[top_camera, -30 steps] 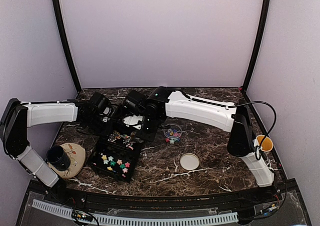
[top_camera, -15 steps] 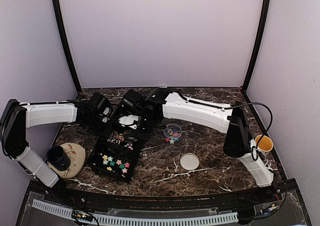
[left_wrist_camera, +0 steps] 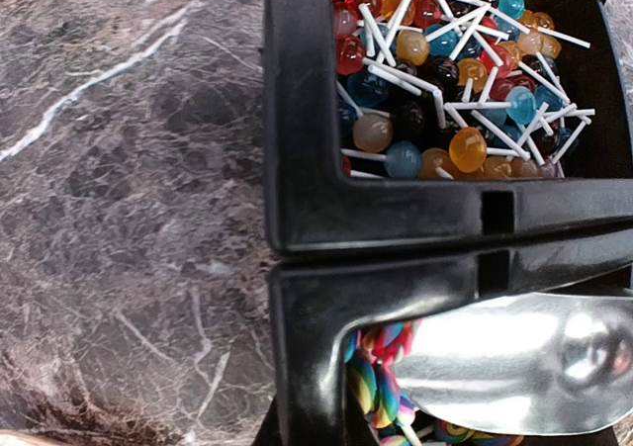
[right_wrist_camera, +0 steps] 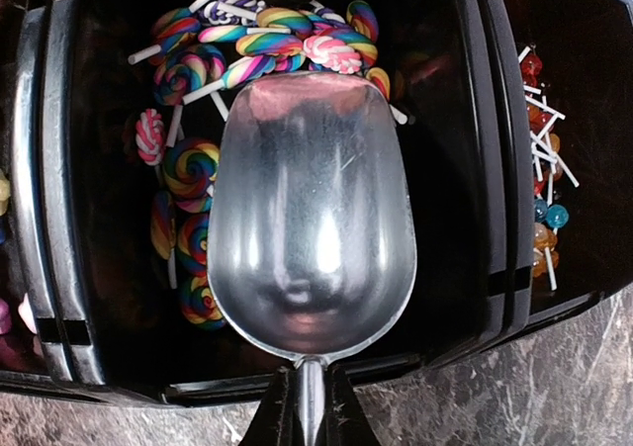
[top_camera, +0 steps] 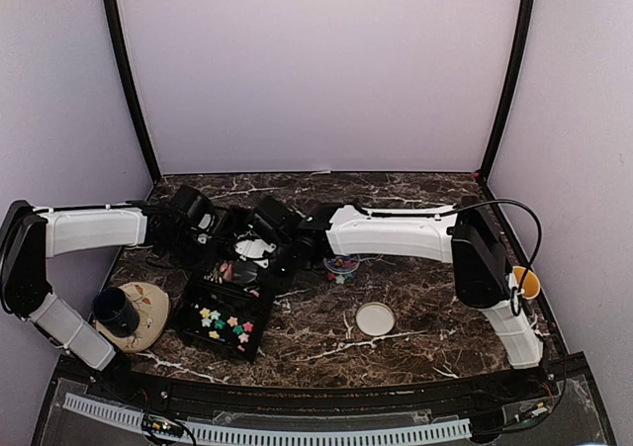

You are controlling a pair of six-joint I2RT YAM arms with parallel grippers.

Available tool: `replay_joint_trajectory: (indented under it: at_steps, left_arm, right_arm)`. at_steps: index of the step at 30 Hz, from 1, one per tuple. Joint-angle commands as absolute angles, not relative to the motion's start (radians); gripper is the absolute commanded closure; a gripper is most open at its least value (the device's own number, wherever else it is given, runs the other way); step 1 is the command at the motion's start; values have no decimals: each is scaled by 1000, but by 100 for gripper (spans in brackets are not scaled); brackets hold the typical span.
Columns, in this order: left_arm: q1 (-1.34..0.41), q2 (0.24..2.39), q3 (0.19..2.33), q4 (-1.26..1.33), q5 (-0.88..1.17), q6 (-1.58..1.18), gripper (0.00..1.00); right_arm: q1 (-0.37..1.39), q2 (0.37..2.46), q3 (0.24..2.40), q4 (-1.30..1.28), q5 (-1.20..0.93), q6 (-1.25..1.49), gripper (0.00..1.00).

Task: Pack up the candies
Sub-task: Scoop the fake candies from the plate.

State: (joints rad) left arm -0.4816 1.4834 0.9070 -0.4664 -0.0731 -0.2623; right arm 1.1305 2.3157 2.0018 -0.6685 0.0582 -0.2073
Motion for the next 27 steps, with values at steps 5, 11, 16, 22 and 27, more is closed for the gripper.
replay_joint_trajectory:
  at_steps: [5, 11, 16, 22, 27]
  left_arm:
    - [-524, 1373, 936, -276, 79, -242, 100]
    - [-521, 1403, 958, -328, 46, -253, 100]
    - [-510, 1389, 946, -311, 58, -257, 100]
    - [-503, 1387, 944, -304, 75, -259, 100]
    - [-502, 1386, 945, -312, 44, -256, 100]
  right_arm:
    - [1128, 2341, 1757, -267, 206, 10, 100]
    - [1127, 2215, 1496, 60, 241, 5, 100]
    - [1131, 2167, 1407, 151, 279, -88, 100]
    - [1132, 2148, 1364, 192, 329, -178, 100]
    - [1132, 2226, 1540, -32, 438, -101, 100]
